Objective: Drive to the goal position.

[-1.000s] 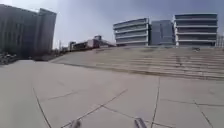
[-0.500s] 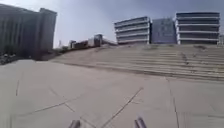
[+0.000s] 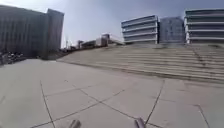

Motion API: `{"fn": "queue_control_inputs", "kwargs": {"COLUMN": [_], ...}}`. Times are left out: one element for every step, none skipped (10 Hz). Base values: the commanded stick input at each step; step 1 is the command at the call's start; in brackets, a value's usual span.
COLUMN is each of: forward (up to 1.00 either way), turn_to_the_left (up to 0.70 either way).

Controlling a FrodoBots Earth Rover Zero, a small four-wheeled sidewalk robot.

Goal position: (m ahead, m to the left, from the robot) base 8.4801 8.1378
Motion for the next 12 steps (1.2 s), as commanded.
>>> {"fn": "queue_control_inputs", "kwargs": {"forward": [1.00, 1.00, 1.00, 1.00, 1.00, 1.00, 1.00, 1.00, 1.00, 1.00, 1.00, 1.00], "turn_to_the_left": [0.30, 0.07, 0.24, 0.40, 0.01, 0.00, 0.12, 0.39, 0.15, 0.00, 0.00, 0.00]}}
